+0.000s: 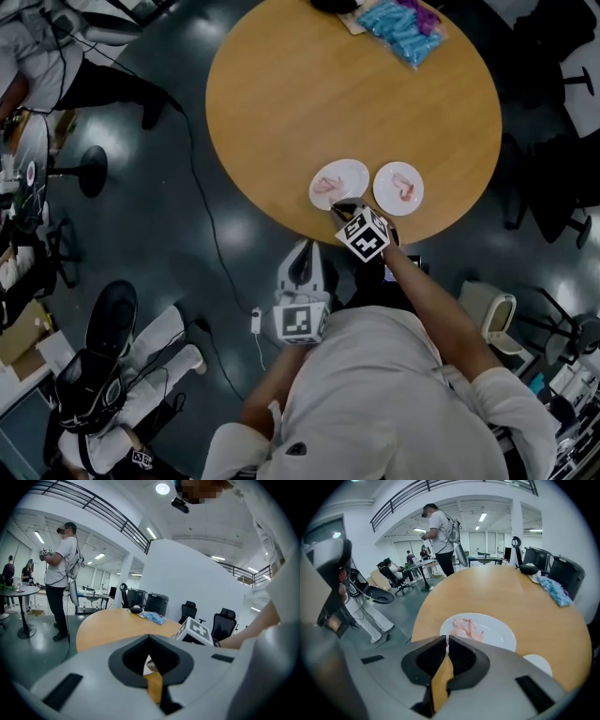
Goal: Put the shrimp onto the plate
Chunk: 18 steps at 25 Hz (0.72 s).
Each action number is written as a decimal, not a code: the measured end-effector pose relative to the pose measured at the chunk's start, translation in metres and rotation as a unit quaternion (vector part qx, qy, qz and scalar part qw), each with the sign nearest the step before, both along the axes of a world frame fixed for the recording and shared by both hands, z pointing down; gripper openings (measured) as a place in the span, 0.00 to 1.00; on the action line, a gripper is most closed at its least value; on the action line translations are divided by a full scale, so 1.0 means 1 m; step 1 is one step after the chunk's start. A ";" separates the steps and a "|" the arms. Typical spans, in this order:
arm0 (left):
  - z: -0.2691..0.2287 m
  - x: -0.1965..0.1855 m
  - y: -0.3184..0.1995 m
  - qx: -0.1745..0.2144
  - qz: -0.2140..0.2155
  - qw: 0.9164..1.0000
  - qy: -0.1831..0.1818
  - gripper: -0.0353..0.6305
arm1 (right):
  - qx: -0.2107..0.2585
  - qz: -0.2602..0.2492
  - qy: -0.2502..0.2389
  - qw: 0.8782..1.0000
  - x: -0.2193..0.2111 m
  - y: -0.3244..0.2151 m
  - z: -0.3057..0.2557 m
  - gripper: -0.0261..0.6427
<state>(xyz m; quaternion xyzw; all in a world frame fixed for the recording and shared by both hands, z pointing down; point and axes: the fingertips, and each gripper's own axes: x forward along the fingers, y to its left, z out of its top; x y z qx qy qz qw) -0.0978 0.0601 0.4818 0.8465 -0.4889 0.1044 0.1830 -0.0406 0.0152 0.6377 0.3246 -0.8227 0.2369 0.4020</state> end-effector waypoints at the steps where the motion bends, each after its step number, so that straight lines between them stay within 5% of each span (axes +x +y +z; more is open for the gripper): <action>1: 0.000 0.003 -0.001 0.000 0.003 1.000 -0.001 0.06 | 0.005 0.009 0.000 1.000 0.010 0.002 -0.004 0.08; 10: -0.003 0.036 0.005 0.001 0.032 0.999 -0.006 0.06 | 0.024 0.084 0.080 0.993 0.132 0.006 0.016 0.08; 18: -0.001 0.056 0.012 0.002 0.053 0.998 -0.021 0.06 | -0.012 0.106 0.073 0.992 0.157 0.003 0.046 0.08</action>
